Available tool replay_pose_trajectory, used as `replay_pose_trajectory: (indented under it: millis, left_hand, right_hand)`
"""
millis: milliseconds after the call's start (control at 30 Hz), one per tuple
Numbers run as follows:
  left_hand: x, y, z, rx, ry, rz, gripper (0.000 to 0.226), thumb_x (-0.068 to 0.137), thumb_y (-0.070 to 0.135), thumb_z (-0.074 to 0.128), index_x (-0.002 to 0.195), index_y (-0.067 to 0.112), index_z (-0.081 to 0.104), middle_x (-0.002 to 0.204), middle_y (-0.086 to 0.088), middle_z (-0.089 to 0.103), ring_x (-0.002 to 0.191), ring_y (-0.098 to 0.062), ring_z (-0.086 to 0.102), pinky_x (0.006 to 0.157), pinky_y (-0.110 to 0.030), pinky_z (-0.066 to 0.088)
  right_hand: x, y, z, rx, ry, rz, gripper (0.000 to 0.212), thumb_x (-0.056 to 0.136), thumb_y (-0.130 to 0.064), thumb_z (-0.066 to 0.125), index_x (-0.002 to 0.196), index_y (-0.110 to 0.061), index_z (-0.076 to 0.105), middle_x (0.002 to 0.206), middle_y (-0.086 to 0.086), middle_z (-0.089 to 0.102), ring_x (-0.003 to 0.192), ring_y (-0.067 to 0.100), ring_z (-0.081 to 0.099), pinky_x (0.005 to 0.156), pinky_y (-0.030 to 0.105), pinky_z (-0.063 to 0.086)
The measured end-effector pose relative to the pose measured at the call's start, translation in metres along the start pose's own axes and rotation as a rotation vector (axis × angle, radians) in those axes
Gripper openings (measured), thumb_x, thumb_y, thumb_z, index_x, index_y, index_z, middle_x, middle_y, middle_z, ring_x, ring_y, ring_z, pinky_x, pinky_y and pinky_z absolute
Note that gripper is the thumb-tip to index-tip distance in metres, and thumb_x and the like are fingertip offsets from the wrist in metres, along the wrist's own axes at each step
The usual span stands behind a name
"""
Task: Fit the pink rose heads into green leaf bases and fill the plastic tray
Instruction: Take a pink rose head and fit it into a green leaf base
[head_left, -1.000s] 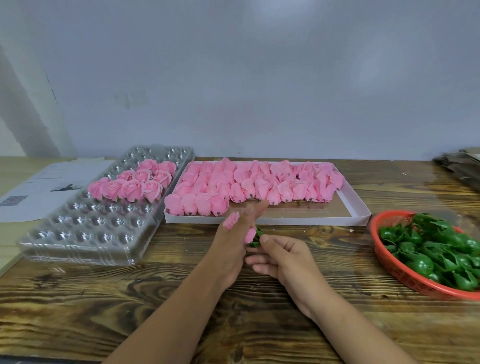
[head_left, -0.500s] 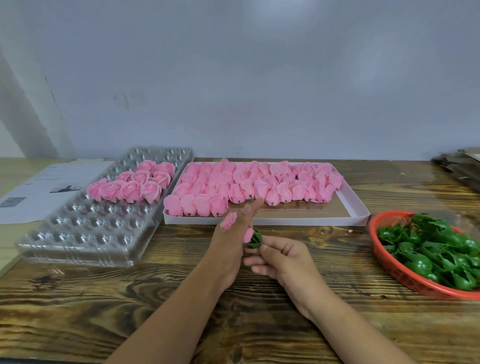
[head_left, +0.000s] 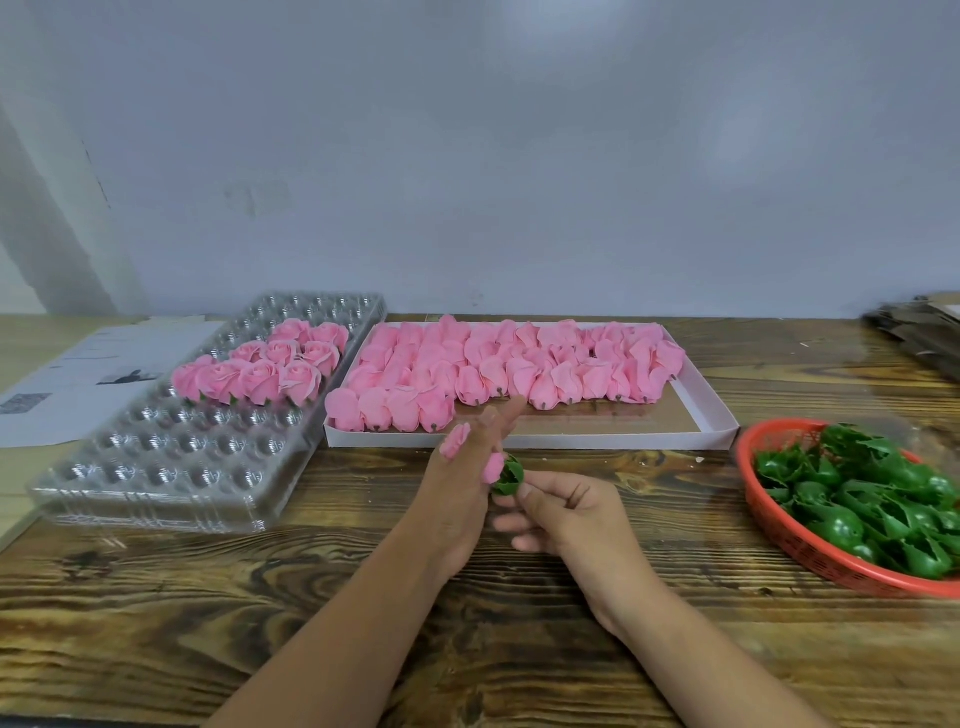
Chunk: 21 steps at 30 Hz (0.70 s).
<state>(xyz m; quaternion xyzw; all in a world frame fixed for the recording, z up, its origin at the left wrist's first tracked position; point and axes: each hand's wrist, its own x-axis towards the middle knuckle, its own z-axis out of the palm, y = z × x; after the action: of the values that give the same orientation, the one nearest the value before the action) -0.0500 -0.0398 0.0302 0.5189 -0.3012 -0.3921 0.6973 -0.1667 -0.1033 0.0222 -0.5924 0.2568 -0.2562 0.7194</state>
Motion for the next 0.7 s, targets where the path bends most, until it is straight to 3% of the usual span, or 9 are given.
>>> replay_pose_trajectory:
  millis: [67, 167, 333, 567, 700]
  left_hand:
    - [0.002, 0.0, 0.0, -0.054, 0.018, -0.044, 0.04, 0.093, 0.064, 0.051, 0.118, 0.041, 0.074, 0.133, 0.022, 0.065, 0.126, 0.011, 0.053, 0.1, -0.024, 0.039]
    - [0.004, -0.001, 0.0, -0.122, 0.031, -0.086, 0.042, 0.09, 0.061, 0.051, 0.117, 0.038, 0.075, 0.135, 0.017, 0.065, 0.126, 0.007, 0.054, 0.095, -0.022, 0.04]
    - [0.01, -0.007, -0.006, -0.276, 0.033, -0.108, 0.047, 0.087, 0.057, 0.058, 0.118, 0.022, 0.065, 0.132, 0.015, 0.068, 0.126, -0.001, 0.058, 0.109, -0.03, 0.037]
    - [0.014, -0.01, -0.009, -0.335, 0.019, -0.133, 0.051, 0.077, 0.061, 0.071, 0.111, 0.025, 0.058, 0.131, 0.013, 0.069, 0.131, -0.007, 0.054, 0.116, -0.039, 0.035]
    - [0.014, -0.011, -0.009, -0.36, 0.018, -0.121, 0.045, 0.086, 0.056, 0.062, 0.118, 0.024, 0.055, 0.129, 0.013, 0.07, 0.131, -0.008, 0.055, 0.122, -0.044, 0.03]
  right_hand:
    - [-0.001, -0.001, 0.0, -0.007, 0.002, -0.006, 0.022, 0.097, -0.007, 0.058, 0.098, -0.019, 0.076, 0.088, 0.006, 0.078, 0.074, 0.016, 0.074, 0.054, 0.019, 0.054]
    - [-0.001, -0.001, 0.002, -0.03, 0.023, -0.025, 0.021, 0.096, -0.005, 0.059, 0.097, -0.016, 0.076, 0.084, 0.006, 0.078, 0.068, 0.013, 0.072, 0.052, 0.019, 0.053]
    - [0.0, 0.0, 0.003, -0.094, 0.087, -0.087, 0.017, 0.093, -0.003, 0.065, 0.083, -0.012, 0.076, 0.071, 0.008, 0.075, 0.06, 0.011, 0.068, 0.049, 0.019, 0.052]
    - [0.001, 0.003, 0.004, -0.118, 0.097, -0.143, 0.016, 0.095, -0.002, 0.06, 0.089, -0.009, 0.074, 0.07, 0.006, 0.073, 0.061, 0.014, 0.068, 0.05, 0.021, 0.053]
    - [0.0, 0.004, 0.003, -0.157, 0.104, -0.178, 0.014, 0.094, -0.002, 0.062, 0.091, -0.005, 0.075, 0.072, 0.016, 0.072, 0.062, 0.014, 0.068, 0.051, 0.022, 0.054]
